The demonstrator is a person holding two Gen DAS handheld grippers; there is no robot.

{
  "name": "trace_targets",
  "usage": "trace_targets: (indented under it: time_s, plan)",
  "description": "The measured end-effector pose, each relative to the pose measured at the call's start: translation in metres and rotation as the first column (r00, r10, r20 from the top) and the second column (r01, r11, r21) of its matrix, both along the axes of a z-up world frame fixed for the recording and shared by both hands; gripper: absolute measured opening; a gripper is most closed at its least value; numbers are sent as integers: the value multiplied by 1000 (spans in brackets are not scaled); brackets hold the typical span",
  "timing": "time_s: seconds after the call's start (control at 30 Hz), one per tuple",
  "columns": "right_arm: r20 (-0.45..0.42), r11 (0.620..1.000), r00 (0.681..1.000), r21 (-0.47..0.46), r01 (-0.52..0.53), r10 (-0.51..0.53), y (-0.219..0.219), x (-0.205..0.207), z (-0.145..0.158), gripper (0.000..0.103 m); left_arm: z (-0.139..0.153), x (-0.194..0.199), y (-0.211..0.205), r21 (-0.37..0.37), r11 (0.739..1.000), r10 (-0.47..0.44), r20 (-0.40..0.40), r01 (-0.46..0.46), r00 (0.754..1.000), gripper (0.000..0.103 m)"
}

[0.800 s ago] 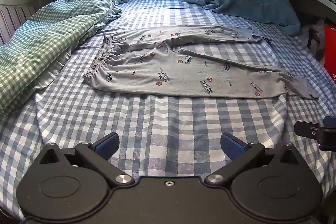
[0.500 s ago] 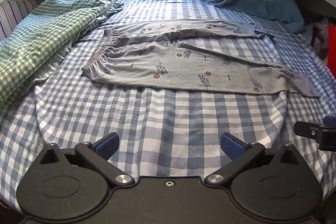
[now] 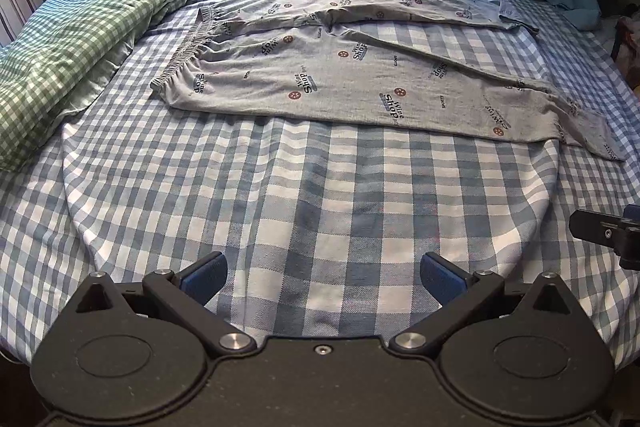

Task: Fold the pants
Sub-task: 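Move both grippers toward the waistband of the grey pants, then close the left gripper on one waistband corner while the right gripper grasps the other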

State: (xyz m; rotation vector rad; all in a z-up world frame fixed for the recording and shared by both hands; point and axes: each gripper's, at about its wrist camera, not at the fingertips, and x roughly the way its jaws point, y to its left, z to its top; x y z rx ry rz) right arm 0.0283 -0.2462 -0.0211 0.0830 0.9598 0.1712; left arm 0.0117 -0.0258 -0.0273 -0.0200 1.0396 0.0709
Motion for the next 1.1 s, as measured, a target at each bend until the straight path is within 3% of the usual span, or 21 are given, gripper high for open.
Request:
trace_targets:
  time_s: [0.27, 0.47, 0.8, 1.1]
  plan:
    - [-35, 1000, 999, 8, -6, 7, 23, 19, -6, 103, -9, 28, 21, 3, 1000, 16, -66, -16, 998, 102]
    - [-75, 999, 996, 9, 41, -40, 49, 47, -16, 103, -16, 73, 52, 10, 1000, -16, -90, 17, 996, 102]
    - [-43, 997, 997, 37, 70, -69, 91, 133, -15, 103, -16, 192, 110, 48, 992, -115, -46, 117, 992, 102]
    - [-15, 1000, 1000, 17, 24, -23, 99, 226, -15, 103, -27, 293, 146, 41, 994, -103, -15, 104, 995, 102]
